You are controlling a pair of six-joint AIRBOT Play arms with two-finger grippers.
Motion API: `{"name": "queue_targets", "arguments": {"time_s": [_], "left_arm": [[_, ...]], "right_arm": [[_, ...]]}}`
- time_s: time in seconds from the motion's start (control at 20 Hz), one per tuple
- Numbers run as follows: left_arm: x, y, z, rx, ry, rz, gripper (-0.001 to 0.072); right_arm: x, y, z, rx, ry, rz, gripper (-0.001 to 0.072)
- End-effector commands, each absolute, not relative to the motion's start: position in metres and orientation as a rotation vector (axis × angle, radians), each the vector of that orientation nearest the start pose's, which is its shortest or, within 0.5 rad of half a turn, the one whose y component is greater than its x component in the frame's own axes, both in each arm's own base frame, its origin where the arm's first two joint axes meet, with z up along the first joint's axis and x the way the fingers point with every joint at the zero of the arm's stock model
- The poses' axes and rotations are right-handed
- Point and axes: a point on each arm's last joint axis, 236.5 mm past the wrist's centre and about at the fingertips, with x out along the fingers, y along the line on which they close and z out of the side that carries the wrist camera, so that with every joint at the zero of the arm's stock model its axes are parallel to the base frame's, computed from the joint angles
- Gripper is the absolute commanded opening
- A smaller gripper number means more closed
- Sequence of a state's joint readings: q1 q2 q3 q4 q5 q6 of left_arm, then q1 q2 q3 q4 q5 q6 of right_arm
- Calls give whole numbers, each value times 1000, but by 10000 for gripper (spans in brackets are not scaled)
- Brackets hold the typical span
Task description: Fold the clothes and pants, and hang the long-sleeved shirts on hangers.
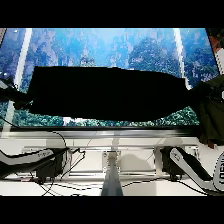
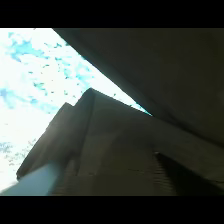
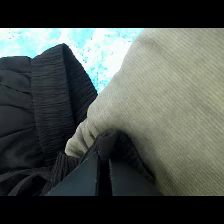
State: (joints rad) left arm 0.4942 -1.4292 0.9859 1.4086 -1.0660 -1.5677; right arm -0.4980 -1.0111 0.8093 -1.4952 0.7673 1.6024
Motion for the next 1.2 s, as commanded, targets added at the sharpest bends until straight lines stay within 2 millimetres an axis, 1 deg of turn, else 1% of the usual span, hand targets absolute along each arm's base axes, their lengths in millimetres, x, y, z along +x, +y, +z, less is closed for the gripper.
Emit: {"name": "queue_targets", "arguments": {"time_s": [0.0,0.1,0.15,0.25,0.3,0.4,0.5,0.6,0.7,0.85,0.95,1.0,1.15], "left_arm": [[319,131,-99,-512,1437,303,329],[319,130,-99,-516,1435,301,314],[319,130,-99,-516,1436,301,291],[320,128,-98,-531,1431,296,73],[321,127,-98,-536,1430,294,11],[321,121,-96,-537,1440,261,11],[326,113,-87,-524,1438,181,10],[348,107,-68,-532,1369,96,9],[378,107,-41,-569,1251,53,8],[413,118,-8,-603,1100,60,6],[436,127,10,-618,992,79,6],[447,131,19,-637,935,89,6],[471,144,37,-681,793,130,7]], "right_arm": [[333,-166,14,350,921,-449,20],[333,-166,14,351,920,-449,19],[333,-166,13,351,921,-449,20],[333,-165,13,351,922,-448,20],[333,-165,13,352,925,-448,19],[332,-164,12,353,931,-447,20],[332,-165,12,353,931,-448,20],[332,-165,12,352,929,-448,20],[332,-165,13,351,926,-448,20],[334,-166,14,350,917,-449,20],[340,-165,18,352,892,-443,20],[344,-163,20,345,880,-435,19],[364,-156,34,317,798,-405,19]]}}
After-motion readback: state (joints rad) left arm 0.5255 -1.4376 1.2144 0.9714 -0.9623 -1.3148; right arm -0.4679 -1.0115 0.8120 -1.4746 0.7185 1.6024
